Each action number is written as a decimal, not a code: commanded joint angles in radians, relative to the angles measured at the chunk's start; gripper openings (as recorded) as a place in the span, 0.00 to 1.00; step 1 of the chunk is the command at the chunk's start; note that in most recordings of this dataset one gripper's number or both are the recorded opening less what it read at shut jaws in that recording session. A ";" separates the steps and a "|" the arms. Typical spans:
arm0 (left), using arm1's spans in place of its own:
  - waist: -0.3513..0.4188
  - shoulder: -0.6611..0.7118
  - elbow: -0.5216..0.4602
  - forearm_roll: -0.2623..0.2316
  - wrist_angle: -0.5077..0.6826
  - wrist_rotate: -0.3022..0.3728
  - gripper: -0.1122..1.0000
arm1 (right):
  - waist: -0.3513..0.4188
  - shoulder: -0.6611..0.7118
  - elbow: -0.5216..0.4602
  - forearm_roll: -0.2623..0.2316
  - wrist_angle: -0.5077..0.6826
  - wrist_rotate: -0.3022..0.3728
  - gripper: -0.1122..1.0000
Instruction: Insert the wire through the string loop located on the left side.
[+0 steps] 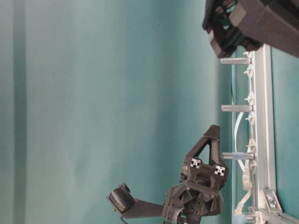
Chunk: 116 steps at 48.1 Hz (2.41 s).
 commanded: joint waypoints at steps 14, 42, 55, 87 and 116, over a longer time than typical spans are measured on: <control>-0.058 -0.189 -0.014 0.044 0.268 0.020 0.10 | -0.003 -0.034 -0.008 0.008 -0.005 0.002 0.10; -0.078 -0.336 0.035 0.044 0.457 0.018 0.33 | -0.003 -0.057 -0.032 0.104 0.043 -0.006 0.81; -0.077 -0.368 0.044 0.044 0.503 0.018 0.80 | -0.003 -0.057 -0.029 0.110 0.048 -0.006 0.87; -0.078 -0.540 0.173 0.044 0.572 0.011 0.81 | 0.057 -0.057 -0.035 0.310 0.064 -0.018 0.87; -0.152 -0.647 0.252 0.043 0.635 0.006 0.81 | 0.259 -0.026 -0.121 0.900 0.066 -0.436 0.87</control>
